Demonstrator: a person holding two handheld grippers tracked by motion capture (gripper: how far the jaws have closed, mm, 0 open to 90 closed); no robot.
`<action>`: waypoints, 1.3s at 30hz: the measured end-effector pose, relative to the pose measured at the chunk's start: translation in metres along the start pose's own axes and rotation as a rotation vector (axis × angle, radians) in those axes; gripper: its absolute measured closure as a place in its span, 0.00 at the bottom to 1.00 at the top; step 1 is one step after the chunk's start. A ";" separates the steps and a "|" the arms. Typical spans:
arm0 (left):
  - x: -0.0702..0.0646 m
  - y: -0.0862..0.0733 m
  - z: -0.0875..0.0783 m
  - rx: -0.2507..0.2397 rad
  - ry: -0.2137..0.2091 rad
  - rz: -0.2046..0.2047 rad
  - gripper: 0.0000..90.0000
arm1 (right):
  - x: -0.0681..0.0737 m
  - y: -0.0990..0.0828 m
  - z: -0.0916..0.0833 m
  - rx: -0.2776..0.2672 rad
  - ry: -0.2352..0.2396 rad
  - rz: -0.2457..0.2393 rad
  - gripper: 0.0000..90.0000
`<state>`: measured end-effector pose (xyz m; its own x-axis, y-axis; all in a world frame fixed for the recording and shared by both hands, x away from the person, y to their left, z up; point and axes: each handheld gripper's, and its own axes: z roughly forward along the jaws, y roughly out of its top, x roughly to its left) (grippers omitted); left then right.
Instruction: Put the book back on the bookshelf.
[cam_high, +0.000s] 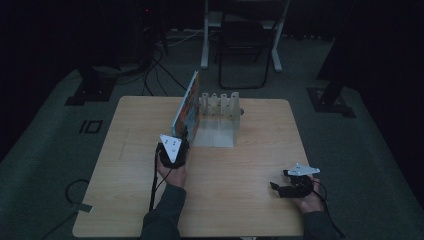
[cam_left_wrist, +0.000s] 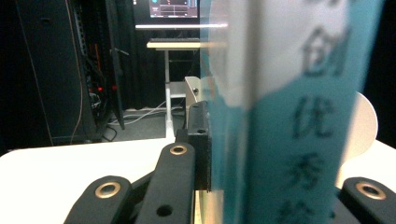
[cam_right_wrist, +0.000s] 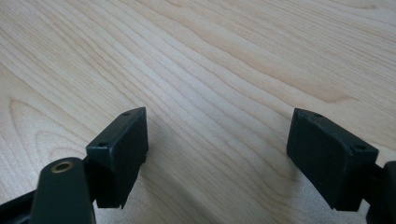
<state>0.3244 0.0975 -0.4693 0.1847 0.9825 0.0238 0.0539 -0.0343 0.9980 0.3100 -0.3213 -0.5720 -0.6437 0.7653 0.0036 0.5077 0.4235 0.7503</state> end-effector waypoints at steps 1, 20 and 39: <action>-0.001 0.000 0.000 -0.001 0.000 0.003 0.90 | 0.000 0.000 0.000 0.000 0.000 0.000 0.22; -0.008 -0.004 0.007 -0.018 0.015 0.003 0.90 | 0.000 0.000 0.000 0.000 0.001 -0.001 0.22; -0.010 -0.008 0.010 -0.029 0.034 0.000 0.90 | 0.000 0.000 0.000 0.000 0.002 -0.002 0.22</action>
<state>0.3318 0.0866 -0.4784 0.1515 0.9881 0.0253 0.0254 -0.0295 0.9992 0.3101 -0.3214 -0.5720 -0.6461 0.7633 0.0034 0.5061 0.4251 0.7504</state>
